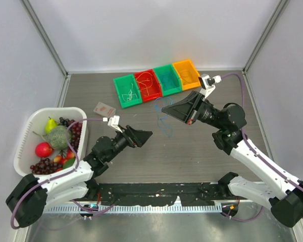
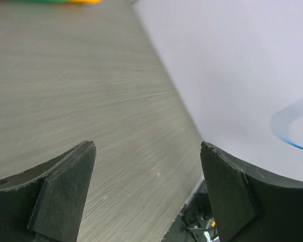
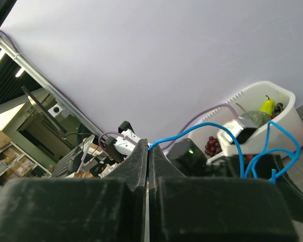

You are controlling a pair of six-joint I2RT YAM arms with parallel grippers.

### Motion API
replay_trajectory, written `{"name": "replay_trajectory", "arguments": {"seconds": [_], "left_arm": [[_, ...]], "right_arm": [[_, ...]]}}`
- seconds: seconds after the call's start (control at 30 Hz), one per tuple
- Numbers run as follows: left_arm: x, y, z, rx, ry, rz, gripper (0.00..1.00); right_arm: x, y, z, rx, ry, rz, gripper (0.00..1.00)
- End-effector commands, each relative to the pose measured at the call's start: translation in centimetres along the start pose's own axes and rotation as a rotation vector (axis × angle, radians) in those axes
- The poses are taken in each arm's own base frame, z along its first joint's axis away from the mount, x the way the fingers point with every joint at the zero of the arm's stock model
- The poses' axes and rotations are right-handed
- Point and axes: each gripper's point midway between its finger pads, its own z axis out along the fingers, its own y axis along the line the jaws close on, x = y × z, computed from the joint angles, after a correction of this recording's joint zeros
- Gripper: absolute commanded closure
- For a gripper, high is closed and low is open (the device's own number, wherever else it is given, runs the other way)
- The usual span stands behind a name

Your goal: Untangle the cables

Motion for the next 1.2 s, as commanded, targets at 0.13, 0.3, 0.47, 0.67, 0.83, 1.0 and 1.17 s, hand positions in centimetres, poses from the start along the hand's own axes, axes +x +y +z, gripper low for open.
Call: {"name": "replay_trajectory", "arguments": {"seconds": [0.13, 0.3, 0.47, 0.67, 0.83, 1.0, 1.17], "left_arm": [[-3.7, -12.9, -3.3, 0.532, -0.038, 0.338, 0.22], [-5.3, -13.6, -2.0, 0.49, -0.067, 0.384, 0.29], [-6.1, -14.7, -1.6, 0.517, -0.091, 0.386, 0.32], [-5.5, -16.3, -0.6, 0.585, -0.045, 0.381, 0.35], [-6.4, -16.7, 0.3, 0.572, -0.074, 0.354, 0.43], [-6.2, -16.2, 1.3, 0.515, -0.035, 0.336, 0.86], [-7.1, -6.1, 1.9, -0.023, -0.063, 0.264, 1.0]], "right_arm": [[1.0, 0.4, -0.1, -0.066, 0.052, 0.028, 0.99], [1.8, 0.4, -0.1, -0.089, 0.108, 0.042, 0.99], [2.0, 0.6, -0.2, -0.104, 0.111, 0.05, 0.99], [2.1, 0.9, -0.3, -0.133, 0.112, 0.065, 0.99], [2.2, 1.0, -0.4, -0.147, 0.11, 0.081, 0.99], [2.8, 0.5, -0.7, -0.142, 0.116, 0.086, 0.99], [2.1, -3.1, -0.8, 0.107, 0.126, -0.045, 0.99]]}}
